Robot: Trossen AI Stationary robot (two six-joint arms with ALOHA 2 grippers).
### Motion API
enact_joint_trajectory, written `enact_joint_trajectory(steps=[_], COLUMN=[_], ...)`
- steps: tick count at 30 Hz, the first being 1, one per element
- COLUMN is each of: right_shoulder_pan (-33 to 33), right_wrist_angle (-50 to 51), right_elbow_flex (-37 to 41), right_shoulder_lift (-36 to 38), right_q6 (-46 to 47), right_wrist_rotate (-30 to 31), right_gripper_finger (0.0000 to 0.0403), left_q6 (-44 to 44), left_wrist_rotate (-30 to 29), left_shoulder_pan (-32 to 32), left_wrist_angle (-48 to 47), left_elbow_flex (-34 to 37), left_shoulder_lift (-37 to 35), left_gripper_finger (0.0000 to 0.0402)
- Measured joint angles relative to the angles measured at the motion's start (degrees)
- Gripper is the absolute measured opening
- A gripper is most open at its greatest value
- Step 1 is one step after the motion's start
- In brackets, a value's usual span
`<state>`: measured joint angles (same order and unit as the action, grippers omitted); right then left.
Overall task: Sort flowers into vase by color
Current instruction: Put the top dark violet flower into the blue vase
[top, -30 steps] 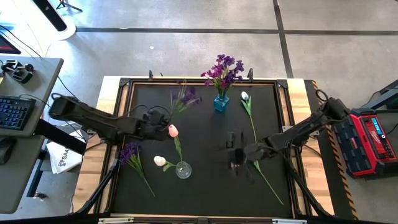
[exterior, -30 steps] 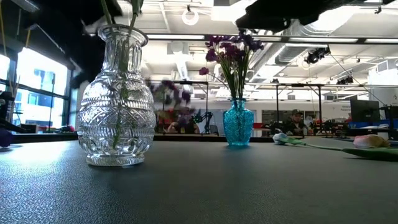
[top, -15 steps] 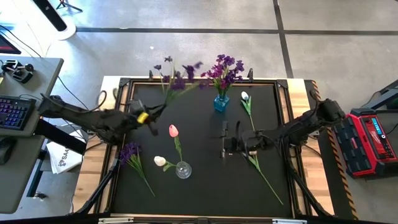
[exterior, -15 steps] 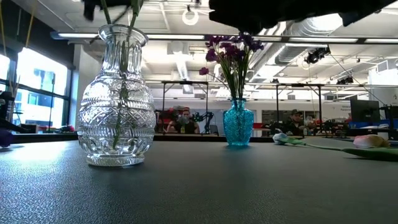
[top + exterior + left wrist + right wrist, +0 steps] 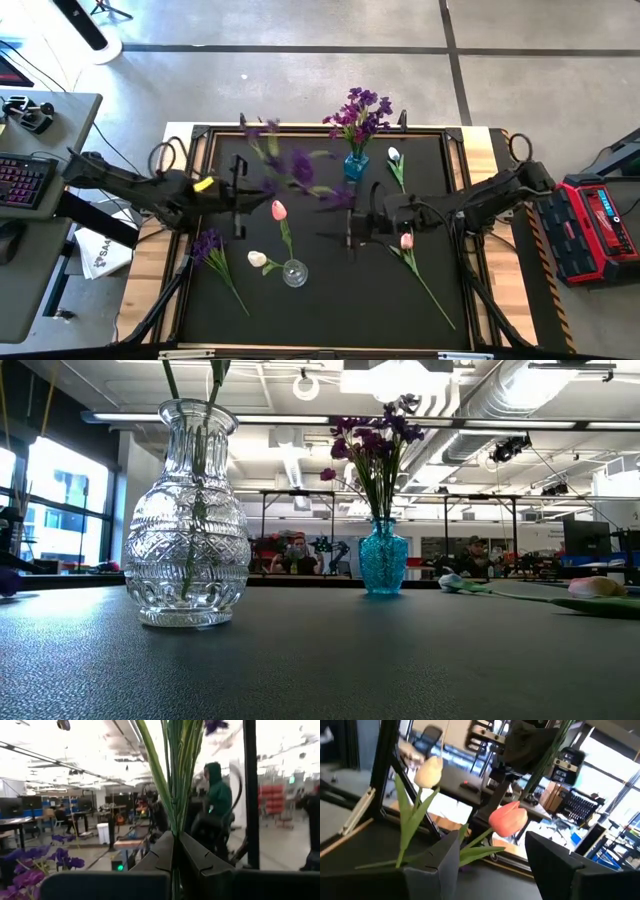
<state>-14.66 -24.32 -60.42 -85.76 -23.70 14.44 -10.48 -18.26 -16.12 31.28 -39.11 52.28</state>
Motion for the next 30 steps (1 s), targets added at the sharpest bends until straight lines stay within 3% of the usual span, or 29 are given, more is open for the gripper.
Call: enact_joint_trajectory(steps=[8,14,21,30], right_shoulder_pan=[1.3,1.56,1.56,2.32], right_wrist_angle=[20.89,19.15,12.91,11.77], right_elbow_flex=[-15.8,-17.22,-17.18,-17.16], right_shoulder_lift=[0.07,0.04,0.04,0.02], right_q6=[0.33,-0.31,-0.7,-0.77], right_wrist_rotate=[1.59,0.89,-2.42,-3.97], right_gripper_finger=[0.0263,0.026,0.021,0.0091], left_q6=[-2.14,-3.28,-3.28,-3.11], left_wrist_rotate=[-0.46,-0.5,-0.63,-0.68], left_shoulder_pan=[0.39,0.39,0.42,0.44], left_wrist_angle=[-1.5,-4.9,-5.69,-6.0], left_elbow_flex=[-7.08,-10.56,-11.08,-11.08], left_shoulder_lift=[10.88,14.66,15.69,15.69], left_gripper_finger=[0.0003,0.0003,0.0003,0.0003])
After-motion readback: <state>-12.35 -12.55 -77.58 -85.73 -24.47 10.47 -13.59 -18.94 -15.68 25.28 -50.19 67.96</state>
